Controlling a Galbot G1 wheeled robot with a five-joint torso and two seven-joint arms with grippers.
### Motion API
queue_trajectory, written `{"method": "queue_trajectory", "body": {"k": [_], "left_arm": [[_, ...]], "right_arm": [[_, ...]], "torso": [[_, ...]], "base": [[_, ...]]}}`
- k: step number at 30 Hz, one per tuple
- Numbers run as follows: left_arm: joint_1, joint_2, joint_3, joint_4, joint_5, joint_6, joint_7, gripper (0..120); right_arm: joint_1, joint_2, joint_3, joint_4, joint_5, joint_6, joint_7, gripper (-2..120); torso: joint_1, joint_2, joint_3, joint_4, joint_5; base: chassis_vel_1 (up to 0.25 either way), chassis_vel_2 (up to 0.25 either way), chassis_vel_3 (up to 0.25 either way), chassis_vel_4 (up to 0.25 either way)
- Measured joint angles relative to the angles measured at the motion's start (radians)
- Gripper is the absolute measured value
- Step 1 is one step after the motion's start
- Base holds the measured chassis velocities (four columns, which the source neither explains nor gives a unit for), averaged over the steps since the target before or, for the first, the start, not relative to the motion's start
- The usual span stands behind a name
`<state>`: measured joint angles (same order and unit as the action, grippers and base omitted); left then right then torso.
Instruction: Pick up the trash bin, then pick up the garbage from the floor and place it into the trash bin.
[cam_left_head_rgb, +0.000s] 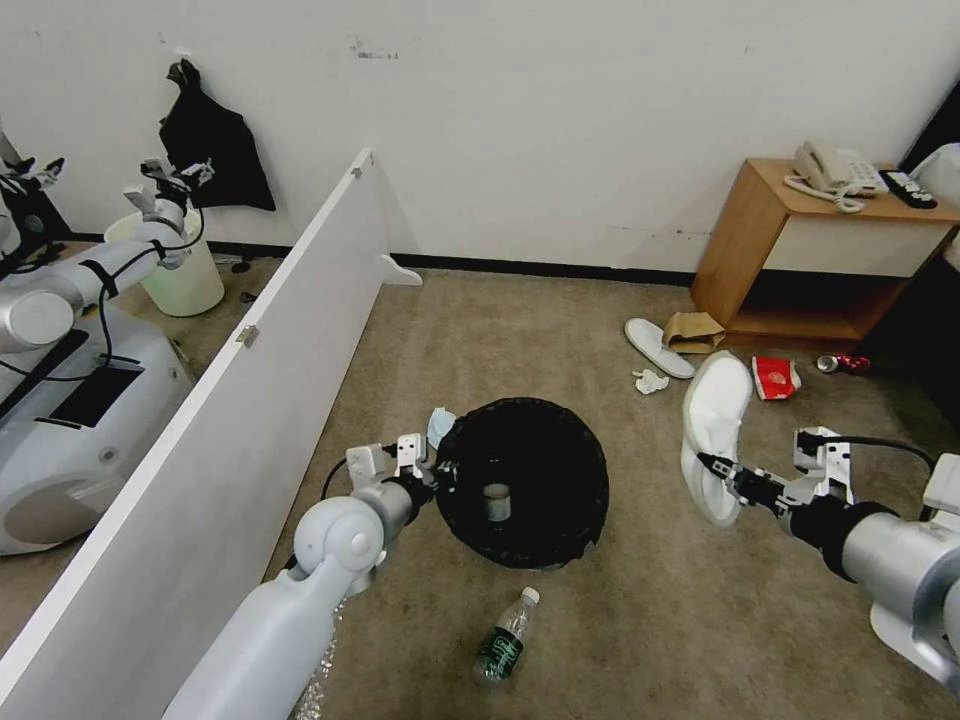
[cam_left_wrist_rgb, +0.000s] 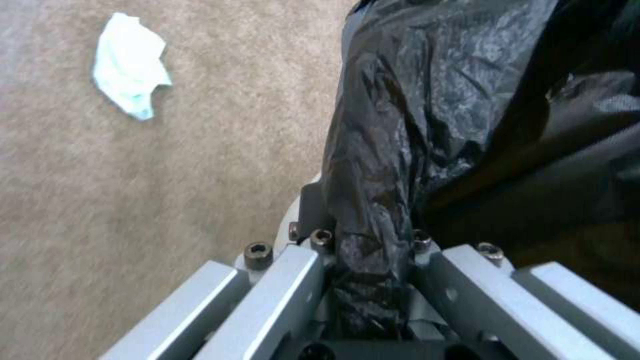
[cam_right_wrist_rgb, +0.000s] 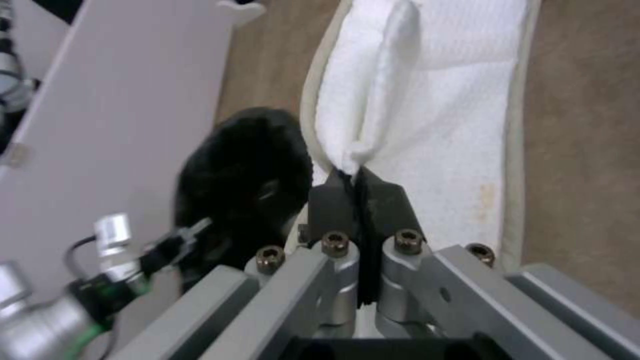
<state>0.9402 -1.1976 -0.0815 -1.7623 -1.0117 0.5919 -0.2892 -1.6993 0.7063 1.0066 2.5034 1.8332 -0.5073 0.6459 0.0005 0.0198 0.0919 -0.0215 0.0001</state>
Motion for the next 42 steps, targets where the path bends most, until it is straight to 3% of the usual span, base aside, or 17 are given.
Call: {"method": "queue_trajectory", "body": {"k": [9,12,17,27,42], "left_arm": [[-0.161,-0.058,0.092,0.143,0.023,-0.03,0.052,2],[-0.181,-0.066,0.1,0.16,0.026,-0.033,0.061,2],[-0.236,-0.118,0.117,0.217,0.041,-0.044,0.084,2],[-0.258,-0.166,0.13,0.241,0.062,-0.051,0.097,2],[-0.247,-0.173,0.159,0.235,0.118,-0.06,0.13,2]], "right_arm": [[0.042,-0.008,-0.083,-0.002,0.006,-0.035,-0.049,0],[0.04,-0.014,-0.084,-0.002,0.007,-0.037,-0.054,0],[0.028,-0.028,-0.091,-0.003,0.012,-0.048,-0.067,0],[-0.015,-0.034,-0.099,-0.003,-0.001,-0.067,-0.105,0],[-0.011,-0.027,-0.15,-0.003,-0.02,-0.071,-0.135,0]], "torso": [[0.0,0.0,0.0,-0.0001,0.0],[0.0,0.0,0.0,-0.0001,0.0],[0.0,0.0,0.0,-0.0001,0.0],[0.0,0.0,0.0,-0.0001,0.0],[0.0,0.0,0.0,0.0,0.0]], "base": [[0.0,0.0,0.0,0.0],[0.0,0.0,0.0,0.0],[0.0,0.0,0.0,0.0],[0.0,0.0,0.0,0.0],[0.0,0.0,0.0,0.0]]}}
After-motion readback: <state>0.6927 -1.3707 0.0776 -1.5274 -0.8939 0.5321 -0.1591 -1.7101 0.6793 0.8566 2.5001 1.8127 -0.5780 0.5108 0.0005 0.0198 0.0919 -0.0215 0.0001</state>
